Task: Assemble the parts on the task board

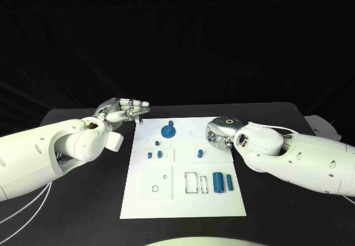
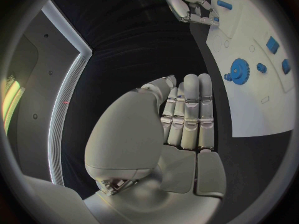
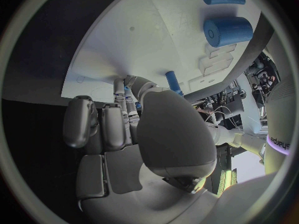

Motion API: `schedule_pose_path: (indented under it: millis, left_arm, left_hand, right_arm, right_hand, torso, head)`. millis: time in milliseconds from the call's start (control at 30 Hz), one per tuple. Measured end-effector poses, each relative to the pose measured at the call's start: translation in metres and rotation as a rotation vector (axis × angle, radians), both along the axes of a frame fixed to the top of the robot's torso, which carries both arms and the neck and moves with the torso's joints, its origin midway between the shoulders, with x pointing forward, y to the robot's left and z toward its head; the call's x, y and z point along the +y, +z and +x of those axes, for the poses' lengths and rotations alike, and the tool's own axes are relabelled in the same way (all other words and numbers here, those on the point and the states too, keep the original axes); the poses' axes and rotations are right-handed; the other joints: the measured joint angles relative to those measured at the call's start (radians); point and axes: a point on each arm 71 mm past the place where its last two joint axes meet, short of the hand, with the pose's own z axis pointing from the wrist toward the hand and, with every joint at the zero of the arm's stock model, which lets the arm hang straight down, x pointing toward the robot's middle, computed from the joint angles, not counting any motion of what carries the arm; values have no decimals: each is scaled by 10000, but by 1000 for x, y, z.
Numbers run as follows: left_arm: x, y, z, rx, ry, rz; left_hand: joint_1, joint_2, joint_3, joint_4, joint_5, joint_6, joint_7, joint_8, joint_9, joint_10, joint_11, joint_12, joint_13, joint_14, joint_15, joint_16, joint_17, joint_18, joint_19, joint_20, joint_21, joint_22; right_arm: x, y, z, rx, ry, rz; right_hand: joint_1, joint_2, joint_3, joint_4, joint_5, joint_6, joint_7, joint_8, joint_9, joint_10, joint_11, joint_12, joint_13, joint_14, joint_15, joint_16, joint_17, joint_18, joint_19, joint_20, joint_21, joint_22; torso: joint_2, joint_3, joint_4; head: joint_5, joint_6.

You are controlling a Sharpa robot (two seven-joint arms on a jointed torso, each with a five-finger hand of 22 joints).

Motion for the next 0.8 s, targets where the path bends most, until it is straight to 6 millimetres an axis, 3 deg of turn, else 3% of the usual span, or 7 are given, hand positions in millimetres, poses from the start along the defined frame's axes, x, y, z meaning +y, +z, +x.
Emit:
schedule_pose_path:
  millis: [400, 800]
  left_arm:
    - [3, -1, 2, 42, 91, 45]
    - [5, -2, 4, 73, 161, 81]
  left_hand:
    - [0, 0, -28, -28, 0, 0, 0, 0, -1, -51, -22, 0, -1, -1, 1, 0, -24, 0, 0, 0, -31, -6]
    - [0, 0, -28, -28, 0, 0, -1, 0, -1, -50, -22, 0, -2, -1, 2, 0, -34, -1, 0, 0, -48, -10]
  right_arm:
    - [-4, 2, -9, -118, 25, 194]
    - [-1, 25, -26, -525, 378, 793]
  right_hand:
    - [1, -1, 28, -29, -16, 24, -26, -38, 14, 0, 1, -26, -38, 0, 0, 37, 12, 0, 44, 30, 117, -2]
    - [-53, 53, 54, -55, -29, 38, -39, -51, 33, 57, -12, -66, -59, 0, 1, 91, 30, -1, 95, 22, 245, -3]
  torso:
    - [-14, -1, -2]
    - [-20, 3, -17]
  head:
    - [18, 22]
    - [33, 61]
